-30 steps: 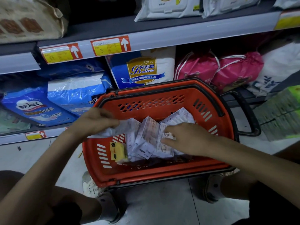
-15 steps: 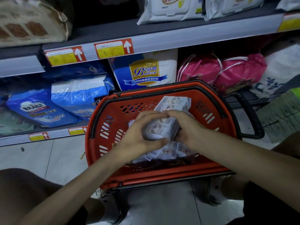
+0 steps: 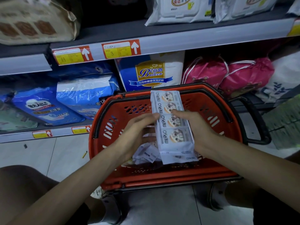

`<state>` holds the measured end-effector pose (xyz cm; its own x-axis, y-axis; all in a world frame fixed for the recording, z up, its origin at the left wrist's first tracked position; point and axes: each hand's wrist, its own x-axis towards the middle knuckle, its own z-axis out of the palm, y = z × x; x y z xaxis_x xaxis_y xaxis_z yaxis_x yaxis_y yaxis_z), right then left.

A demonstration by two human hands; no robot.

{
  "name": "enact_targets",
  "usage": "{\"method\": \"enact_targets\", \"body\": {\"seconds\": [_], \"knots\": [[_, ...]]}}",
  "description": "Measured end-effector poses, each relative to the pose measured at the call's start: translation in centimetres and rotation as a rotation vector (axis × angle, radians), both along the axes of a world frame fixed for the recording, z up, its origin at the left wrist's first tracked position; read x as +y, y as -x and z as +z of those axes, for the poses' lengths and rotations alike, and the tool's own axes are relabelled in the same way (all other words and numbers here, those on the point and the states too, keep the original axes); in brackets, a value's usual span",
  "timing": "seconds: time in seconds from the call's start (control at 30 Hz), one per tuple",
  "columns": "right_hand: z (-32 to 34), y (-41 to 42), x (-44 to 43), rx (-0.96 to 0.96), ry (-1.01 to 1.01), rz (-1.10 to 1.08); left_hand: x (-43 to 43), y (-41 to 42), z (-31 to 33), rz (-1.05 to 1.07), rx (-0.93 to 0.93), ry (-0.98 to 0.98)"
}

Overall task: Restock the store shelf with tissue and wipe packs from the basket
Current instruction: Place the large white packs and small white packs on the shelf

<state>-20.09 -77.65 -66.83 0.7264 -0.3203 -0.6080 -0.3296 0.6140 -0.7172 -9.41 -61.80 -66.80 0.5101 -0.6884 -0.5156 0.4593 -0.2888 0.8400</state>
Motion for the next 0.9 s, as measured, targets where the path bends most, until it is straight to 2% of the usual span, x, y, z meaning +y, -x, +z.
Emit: {"method": "enact_targets", "body": {"seconds": [0.1,0.17,0.23,0.3,0.47,0.57,0.67,0.8,0.83,0.9], "knots": [[0.7,-0.4,0.1,0.071,0.156,0.122,0.2,0.5,-0.2,0.025,0.035,-0.024],[1.1,-0.4,0.2,0.027,0.223,0.226,0.5,0.5,-0.3,0.058,0.091,-0.019],[1.6,0.3,0.6,-0.072,0.383,0.323,0.8,0.3,-0.2,0.103,0.115,-0.003],[1.9,1.0,1.0,-0.184,0.677,0.408,0.9,-0.1,-0.1,0.158,0.129,0.014],[2.3,2.3,1.5,-0.226,1.475,0.651,1.2,-1.3,0.3,0.283,0.179,0.028],[1.0,2.0,0.8,-0.202,1.777,0.746,1.5,-1.6,0.5,0.306,0.199,0.047],[0.8,1.6,0.5,-0.228,1.841,0.682,1.6,-1.5,0.7,0.285,0.213,0.078],[0.7,1.5,0.5,-0.425,1.783,0.488,1.5,-1.5,1.1,0.281,0.183,0.098],[0.8,1.4,0.6,-0.444,1.656,0.419,1.5,-1.6,1.2,0.281,0.162,0.097],[1.5,1.0,0.8,-0.412,1.189,0.290,1.7,-1.7,1.2,0.293,0.133,0.109]]}}
